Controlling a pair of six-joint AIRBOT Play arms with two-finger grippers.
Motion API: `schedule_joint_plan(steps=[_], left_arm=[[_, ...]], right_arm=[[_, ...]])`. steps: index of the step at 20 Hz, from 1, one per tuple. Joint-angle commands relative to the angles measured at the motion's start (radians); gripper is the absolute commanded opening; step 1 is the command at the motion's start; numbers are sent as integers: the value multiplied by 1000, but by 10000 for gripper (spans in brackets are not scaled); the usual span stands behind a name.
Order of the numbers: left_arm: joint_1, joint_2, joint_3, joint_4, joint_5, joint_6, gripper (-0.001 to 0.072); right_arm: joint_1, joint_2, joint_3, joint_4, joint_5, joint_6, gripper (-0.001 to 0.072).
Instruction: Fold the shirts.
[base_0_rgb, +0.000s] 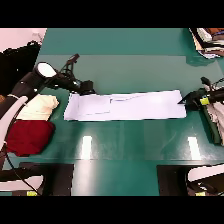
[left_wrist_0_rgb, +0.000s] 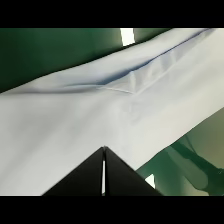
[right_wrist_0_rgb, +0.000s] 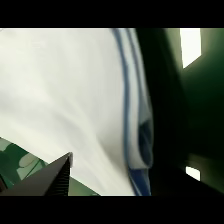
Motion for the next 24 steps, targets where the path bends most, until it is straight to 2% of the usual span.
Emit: schedule_joint_plan(steps=[1,2,3,4,11,13,17,24], left_arm=[[-101,-48,2,-7,66,-42,25],[-124,-67,6,-9,83,-42,25],[-145,-89,19,-14,97,-44,25],[-161,-116,44,-16,100,-55,25],[-288,-357,327,-22,76,-76,25],[-322,-417,388,-22,59,-84,25],[-354,-476,417,-26,77,-110,25],[-346,-505,417,-3,98,-110,25]], right_arm=[[50,-24,-13,12,-60,-30,313],[57,-18,-13,10,-61,-45,158],[58,-4,-13,11,-61,-60,32],[58,19,-13,12,-62,-72,18],[122,306,45,214,-24,-69,16],[195,352,126,219,-24,-21,16],[358,365,268,220,-10,53,16],[561,365,358,220,-43,61,17]])
